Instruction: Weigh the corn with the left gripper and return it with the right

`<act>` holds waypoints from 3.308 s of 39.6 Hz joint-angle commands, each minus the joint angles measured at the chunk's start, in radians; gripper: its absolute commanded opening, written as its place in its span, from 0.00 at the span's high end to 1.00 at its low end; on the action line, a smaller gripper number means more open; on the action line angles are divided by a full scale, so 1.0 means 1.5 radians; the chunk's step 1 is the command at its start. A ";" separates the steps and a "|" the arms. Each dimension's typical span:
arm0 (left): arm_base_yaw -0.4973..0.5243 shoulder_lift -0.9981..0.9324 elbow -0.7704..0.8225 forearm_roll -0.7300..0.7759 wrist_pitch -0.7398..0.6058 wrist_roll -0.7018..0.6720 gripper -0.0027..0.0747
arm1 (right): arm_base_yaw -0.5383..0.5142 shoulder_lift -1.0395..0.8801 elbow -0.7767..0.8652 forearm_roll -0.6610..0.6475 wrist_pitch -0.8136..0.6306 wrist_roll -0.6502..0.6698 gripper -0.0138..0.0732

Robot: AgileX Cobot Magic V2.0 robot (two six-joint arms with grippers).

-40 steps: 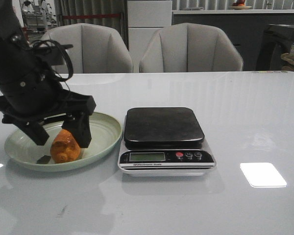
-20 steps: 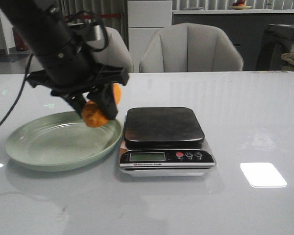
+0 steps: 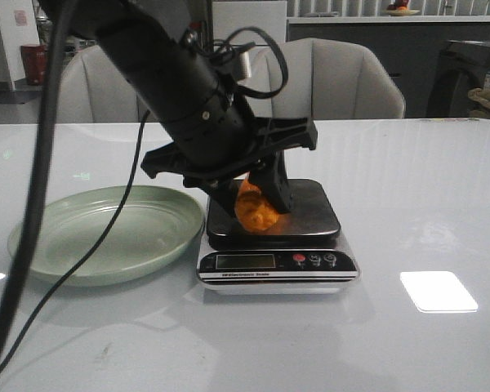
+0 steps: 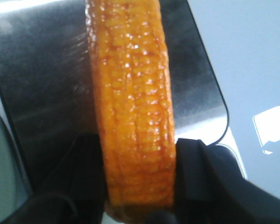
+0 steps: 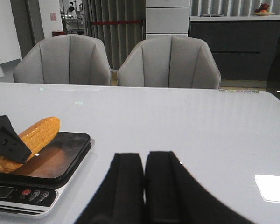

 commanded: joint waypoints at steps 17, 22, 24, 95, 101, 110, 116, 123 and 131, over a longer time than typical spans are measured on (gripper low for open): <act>0.007 -0.046 -0.024 -0.012 -0.039 0.001 0.22 | -0.004 -0.013 0.006 0.001 -0.057 -0.006 0.65; 0.022 -0.087 -0.021 0.023 -0.026 0.001 0.22 | -0.004 -0.013 0.006 0.001 -0.057 -0.006 0.65; 0.032 -0.114 -0.017 0.033 -0.024 0.001 0.22 | -0.004 -0.013 0.006 0.001 -0.057 -0.006 0.65; 0.061 -1.196 0.624 0.272 0.017 0.003 0.71 | -0.004 -0.012 0.006 0.001 -0.059 -0.006 0.65; 0.061 -1.196 0.624 0.272 0.016 0.003 0.78 | -0.004 -0.012 0.006 0.001 -0.082 -0.005 0.65; 0.061 -1.196 0.624 0.272 0.022 0.003 0.82 | -0.004 -0.003 -0.034 0.003 -0.123 0.018 0.65; 0.061 -1.196 0.624 0.272 0.022 0.003 0.82 | -0.004 0.071 -0.111 0.003 -0.067 0.018 0.65; 0.061 -1.196 0.624 0.272 0.022 0.003 0.82 | -0.004 0.210 -0.232 0.003 0.062 0.018 0.65; 0.061 -1.196 0.624 0.272 0.022 0.003 0.82 | -0.004 0.300 -0.277 0.003 0.136 0.018 0.65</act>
